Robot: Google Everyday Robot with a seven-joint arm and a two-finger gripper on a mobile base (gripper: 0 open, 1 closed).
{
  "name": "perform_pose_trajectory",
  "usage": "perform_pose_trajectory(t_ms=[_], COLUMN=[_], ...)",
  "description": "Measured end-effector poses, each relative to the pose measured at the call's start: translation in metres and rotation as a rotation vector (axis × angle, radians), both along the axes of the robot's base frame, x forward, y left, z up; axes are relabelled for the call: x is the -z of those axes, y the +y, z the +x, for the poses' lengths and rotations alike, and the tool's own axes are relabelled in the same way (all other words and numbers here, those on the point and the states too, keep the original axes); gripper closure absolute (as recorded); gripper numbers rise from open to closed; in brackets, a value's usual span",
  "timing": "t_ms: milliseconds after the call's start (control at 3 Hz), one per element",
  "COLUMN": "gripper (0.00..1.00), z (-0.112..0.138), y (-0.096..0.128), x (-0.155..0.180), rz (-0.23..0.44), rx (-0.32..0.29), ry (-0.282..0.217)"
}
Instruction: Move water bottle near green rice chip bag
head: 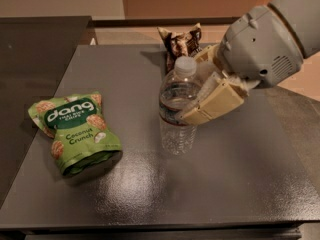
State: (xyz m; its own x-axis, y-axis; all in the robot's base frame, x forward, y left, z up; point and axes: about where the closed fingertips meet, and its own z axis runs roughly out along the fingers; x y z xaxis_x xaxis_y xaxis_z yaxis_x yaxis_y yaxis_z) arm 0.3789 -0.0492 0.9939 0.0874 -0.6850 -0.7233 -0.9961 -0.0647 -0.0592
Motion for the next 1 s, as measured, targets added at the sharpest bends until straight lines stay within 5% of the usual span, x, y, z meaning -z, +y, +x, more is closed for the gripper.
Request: perform_pose_trajectory(t_ms=[1000], gripper=[1.0], z=[0.033], y=[0.059], x=[0.012], rz=[-0.002], rx=[-0.043], ry=[0.048])
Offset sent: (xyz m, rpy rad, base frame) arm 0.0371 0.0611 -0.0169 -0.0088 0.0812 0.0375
